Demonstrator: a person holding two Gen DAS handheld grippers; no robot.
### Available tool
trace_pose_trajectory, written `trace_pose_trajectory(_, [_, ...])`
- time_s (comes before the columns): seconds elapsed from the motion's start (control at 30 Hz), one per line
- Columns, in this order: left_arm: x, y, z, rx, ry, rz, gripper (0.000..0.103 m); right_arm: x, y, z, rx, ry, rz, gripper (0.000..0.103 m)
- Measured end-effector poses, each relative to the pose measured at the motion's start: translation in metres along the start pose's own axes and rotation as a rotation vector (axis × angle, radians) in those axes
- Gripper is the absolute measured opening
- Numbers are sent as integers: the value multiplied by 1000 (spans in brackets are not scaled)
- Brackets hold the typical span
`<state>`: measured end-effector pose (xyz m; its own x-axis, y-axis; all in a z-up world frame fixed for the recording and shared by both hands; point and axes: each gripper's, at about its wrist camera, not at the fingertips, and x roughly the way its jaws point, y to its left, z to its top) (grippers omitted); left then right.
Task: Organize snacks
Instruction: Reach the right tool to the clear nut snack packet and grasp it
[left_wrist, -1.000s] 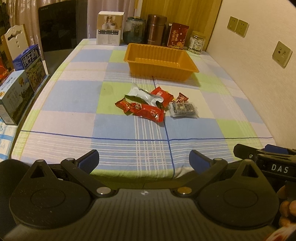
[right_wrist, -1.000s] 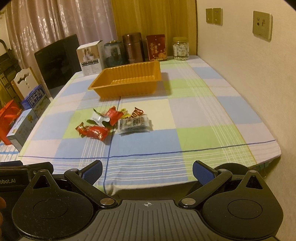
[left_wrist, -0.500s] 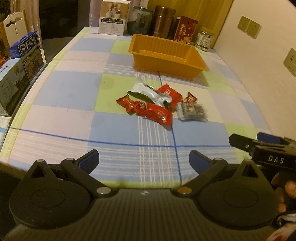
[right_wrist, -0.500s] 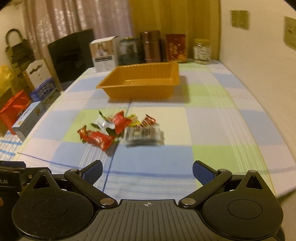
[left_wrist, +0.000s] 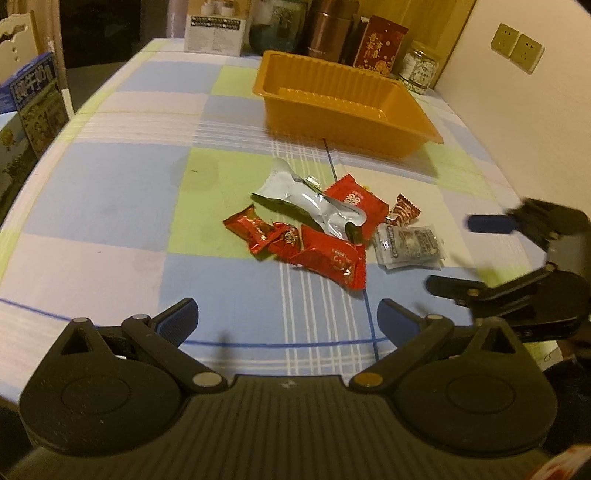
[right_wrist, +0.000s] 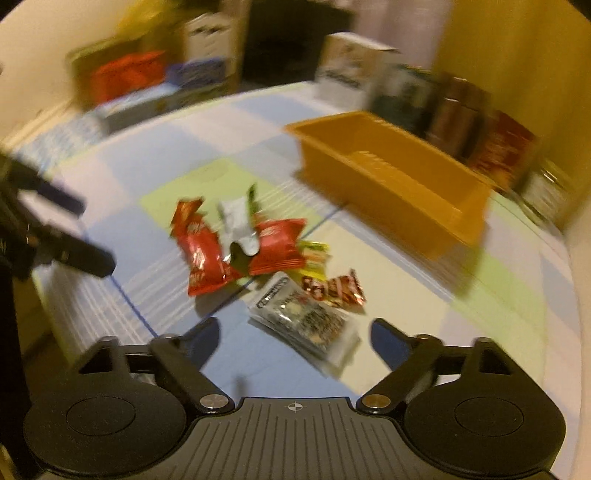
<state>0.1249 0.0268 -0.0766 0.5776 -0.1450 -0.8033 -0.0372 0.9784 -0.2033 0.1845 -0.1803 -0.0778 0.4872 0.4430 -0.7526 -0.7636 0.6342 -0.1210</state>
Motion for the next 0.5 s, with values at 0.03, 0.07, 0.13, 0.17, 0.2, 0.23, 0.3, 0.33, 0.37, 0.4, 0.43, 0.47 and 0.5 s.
trace_pose_trajectory(0.03, [4, 0, 1, 0, 6, -6, 102, 9, -1, 1, -41, 9, 15, 81])
trace_pose_trajectory(0.07, [7, 0, 1, -1, 11, -15, 101, 15, -3, 2, -66, 14, 25, 78])
trace_pose_trajectory(0.13, [13, 1, 0, -8, 24, -35, 98, 28, -7, 5, -115, 26, 51, 74])
trace_pose_trajectory(0.17, [16, 1, 0, -12, 34, -40, 98, 34, -8, 6, -134, 31, 69, 71])
trace_pose_trajectory(0.2, [19, 1, -1, -14, 41, -42, 98, 40, -11, 7, -152, 40, 85, 68])
trace_pose_trajectory(0.23, [21, 1, -2, -14, 45, -43, 98, 46, -13, 9, -170, 52, 99, 68])
trace_pose_trajectory(0.3, [25, 0, -3, -11, 51, -44, 97, 57, -18, 11, -193, 79, 131, 66])
trace_pose_trajectory(0.33, [26, 0, -4, -10, 54, -48, 97, 62, -21, 11, -198, 96, 147, 66])
trace_pose_trajectory(0.37, [28, 0, -4, -11, 56, -52, 97, 66, -23, 12, -199, 109, 153, 66])
trace_pose_trajectory(0.4, [29, 0, -4, -14, 57, -56, 97, 67, -26, 12, -189, 115, 161, 66])
trace_pose_trajectory(0.43, [29, 1, -3, -18, 56, -60, 97, 67, -28, 12, -168, 120, 165, 66])
trace_pose_trajectory(0.47, [30, 1, -3, -22, 55, -62, 96, 67, -30, 11, -131, 125, 162, 62])
trace_pose_trajectory(0.5, [30, 2, -3, -27, 52, -63, 96, 65, -31, 11, -95, 127, 151, 57])
